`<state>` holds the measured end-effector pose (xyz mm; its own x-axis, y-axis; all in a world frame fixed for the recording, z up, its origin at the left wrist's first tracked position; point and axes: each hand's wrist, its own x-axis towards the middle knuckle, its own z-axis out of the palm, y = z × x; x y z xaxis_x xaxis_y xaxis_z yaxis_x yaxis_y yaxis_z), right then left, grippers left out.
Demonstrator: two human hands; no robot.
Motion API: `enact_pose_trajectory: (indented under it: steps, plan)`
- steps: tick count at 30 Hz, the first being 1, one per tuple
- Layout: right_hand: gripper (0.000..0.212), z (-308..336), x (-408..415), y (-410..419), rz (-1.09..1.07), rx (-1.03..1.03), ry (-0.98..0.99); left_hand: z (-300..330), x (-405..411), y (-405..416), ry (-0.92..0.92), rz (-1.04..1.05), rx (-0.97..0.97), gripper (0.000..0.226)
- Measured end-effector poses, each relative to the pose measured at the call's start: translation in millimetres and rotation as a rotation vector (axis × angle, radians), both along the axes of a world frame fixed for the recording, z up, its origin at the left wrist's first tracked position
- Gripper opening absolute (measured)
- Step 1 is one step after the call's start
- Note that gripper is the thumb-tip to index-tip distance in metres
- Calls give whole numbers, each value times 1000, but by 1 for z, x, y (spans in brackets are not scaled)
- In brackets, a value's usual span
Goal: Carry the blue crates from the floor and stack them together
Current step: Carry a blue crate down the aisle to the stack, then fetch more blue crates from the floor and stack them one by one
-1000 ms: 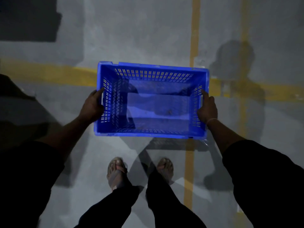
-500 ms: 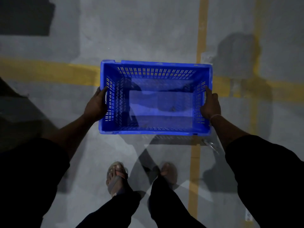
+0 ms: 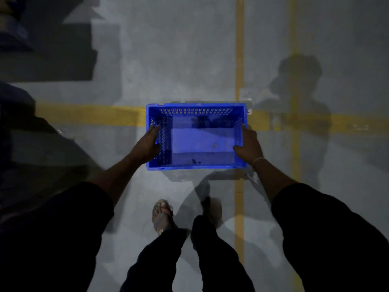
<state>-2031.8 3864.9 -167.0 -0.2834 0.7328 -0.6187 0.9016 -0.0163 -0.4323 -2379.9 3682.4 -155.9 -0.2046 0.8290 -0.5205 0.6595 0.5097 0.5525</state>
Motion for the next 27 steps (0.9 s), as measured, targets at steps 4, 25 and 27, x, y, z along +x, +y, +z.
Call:
enact_pose_trajectory:
  steps: [4,25,27]
  plan:
    - [93,102,7,-19,-49,34,57,108,22,4,-16,-70,39,74]
    - [90,440,135,-264,-846,305,200,411,172,-11,-278,-684,186,75]
    - [89,447,143,-303,-936,331,189,415,189,-17,-315,-767,161,76]
